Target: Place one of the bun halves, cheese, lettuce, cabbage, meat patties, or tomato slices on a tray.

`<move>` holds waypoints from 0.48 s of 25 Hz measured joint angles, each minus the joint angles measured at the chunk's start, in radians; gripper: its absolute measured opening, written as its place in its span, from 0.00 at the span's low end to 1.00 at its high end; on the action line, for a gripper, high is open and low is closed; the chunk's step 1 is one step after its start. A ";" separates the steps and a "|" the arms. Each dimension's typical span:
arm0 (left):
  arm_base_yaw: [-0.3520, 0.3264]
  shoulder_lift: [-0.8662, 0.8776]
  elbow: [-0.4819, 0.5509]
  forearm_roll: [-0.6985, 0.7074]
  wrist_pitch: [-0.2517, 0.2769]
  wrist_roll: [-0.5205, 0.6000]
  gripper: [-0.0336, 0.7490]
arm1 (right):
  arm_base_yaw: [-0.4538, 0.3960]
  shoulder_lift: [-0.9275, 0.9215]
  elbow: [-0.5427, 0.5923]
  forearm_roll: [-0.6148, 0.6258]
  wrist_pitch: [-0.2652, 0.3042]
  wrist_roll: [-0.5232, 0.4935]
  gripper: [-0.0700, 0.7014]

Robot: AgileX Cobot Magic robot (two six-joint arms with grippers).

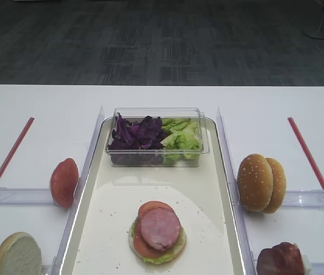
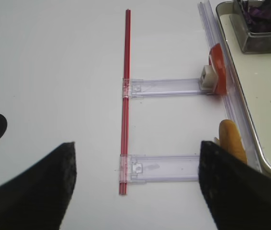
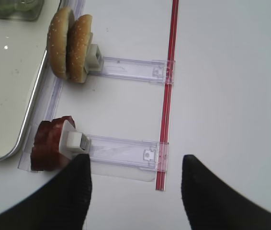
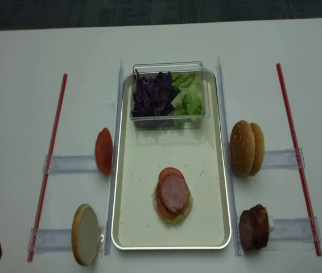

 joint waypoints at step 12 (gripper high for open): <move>0.000 0.000 0.000 0.000 0.000 0.000 0.67 | 0.000 -0.067 0.000 0.000 0.005 0.000 0.67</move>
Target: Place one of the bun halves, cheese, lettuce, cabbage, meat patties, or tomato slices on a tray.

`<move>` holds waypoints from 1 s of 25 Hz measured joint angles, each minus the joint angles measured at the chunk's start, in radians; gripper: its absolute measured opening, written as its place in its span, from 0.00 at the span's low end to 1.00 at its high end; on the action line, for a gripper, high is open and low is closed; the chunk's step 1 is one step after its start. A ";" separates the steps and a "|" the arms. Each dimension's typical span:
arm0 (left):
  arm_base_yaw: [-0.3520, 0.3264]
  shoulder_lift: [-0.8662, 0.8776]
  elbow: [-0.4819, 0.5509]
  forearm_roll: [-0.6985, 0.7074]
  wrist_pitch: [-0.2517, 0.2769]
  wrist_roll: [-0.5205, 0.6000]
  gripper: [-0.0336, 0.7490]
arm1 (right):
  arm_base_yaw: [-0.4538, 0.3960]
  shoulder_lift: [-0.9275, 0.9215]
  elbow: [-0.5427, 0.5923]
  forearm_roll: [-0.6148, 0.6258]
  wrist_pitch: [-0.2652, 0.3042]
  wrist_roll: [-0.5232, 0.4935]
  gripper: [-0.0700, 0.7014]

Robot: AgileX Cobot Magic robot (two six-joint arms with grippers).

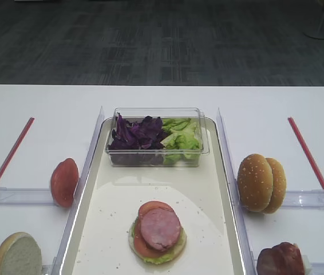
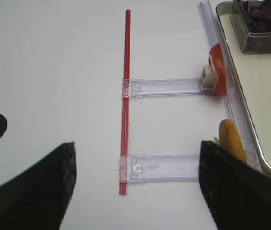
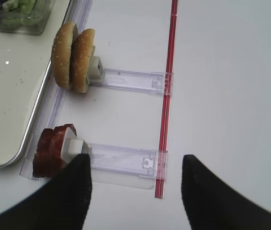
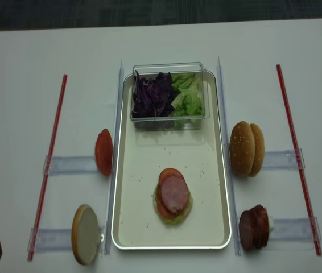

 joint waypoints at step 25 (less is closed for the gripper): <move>0.000 0.000 0.000 0.000 0.000 0.000 0.67 | 0.000 -0.099 0.000 -0.002 0.006 0.000 0.67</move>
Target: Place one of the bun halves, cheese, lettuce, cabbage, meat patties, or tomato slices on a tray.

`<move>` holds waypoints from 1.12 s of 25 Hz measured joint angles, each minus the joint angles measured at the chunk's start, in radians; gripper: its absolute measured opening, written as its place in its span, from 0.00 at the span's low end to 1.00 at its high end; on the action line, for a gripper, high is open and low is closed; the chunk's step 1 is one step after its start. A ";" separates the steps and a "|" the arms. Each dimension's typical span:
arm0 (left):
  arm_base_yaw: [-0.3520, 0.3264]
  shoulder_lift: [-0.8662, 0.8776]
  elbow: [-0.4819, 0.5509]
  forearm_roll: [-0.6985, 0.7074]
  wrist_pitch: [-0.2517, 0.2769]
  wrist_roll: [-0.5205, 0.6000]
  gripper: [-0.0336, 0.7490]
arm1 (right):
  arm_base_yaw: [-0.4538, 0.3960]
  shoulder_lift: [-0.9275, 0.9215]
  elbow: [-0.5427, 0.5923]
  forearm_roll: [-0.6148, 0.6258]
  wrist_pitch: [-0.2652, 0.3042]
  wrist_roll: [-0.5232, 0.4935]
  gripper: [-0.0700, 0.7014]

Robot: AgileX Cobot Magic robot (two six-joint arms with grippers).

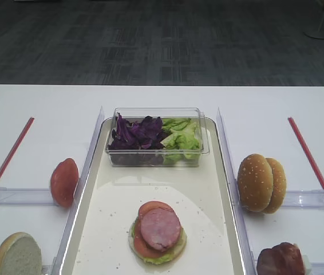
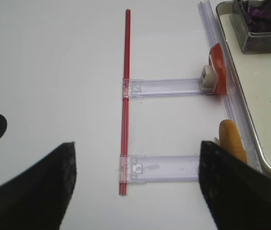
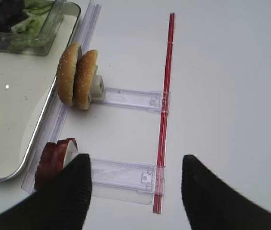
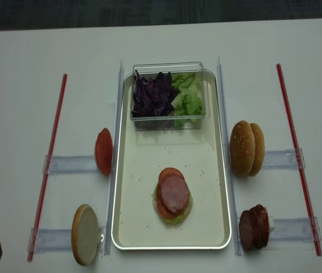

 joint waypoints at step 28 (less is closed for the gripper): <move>0.000 0.000 0.000 0.000 0.000 0.000 0.67 | 0.000 -0.115 0.000 -0.017 0.007 0.031 0.67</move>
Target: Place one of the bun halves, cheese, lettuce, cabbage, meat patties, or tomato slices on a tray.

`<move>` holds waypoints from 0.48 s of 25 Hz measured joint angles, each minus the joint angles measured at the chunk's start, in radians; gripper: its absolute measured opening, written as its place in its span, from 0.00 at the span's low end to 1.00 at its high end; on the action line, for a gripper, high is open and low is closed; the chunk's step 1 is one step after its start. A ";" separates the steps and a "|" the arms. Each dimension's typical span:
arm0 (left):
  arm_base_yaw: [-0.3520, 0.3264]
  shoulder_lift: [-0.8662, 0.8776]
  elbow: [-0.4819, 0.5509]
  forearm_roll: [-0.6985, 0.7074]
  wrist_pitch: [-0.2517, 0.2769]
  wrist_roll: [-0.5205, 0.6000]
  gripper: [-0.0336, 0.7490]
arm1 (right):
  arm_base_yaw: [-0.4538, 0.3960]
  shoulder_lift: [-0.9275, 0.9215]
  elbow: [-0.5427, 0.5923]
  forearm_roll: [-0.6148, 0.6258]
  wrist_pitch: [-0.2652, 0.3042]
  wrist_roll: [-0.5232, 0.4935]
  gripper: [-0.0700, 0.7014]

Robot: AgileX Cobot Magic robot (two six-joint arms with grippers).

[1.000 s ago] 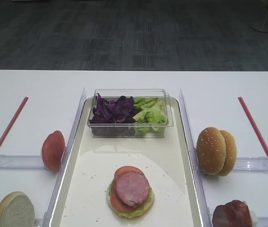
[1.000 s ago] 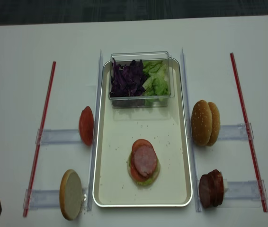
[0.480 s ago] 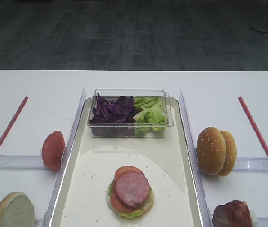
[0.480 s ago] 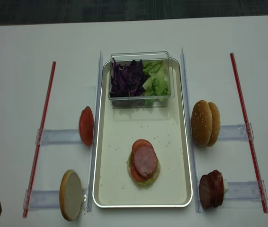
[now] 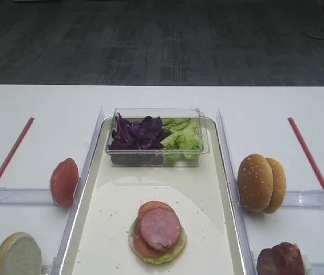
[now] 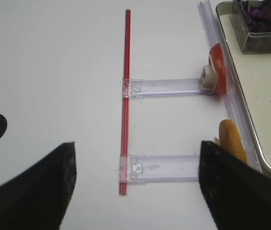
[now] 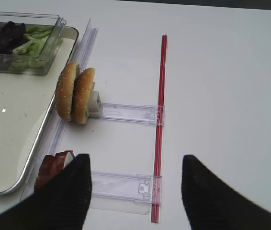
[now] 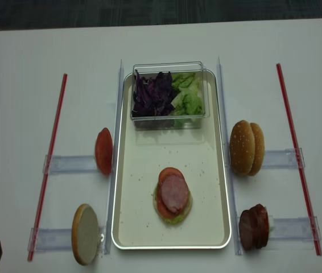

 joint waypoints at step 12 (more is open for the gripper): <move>0.000 0.000 0.000 0.000 0.000 0.000 0.67 | 0.000 0.000 0.000 -0.014 0.000 0.017 0.67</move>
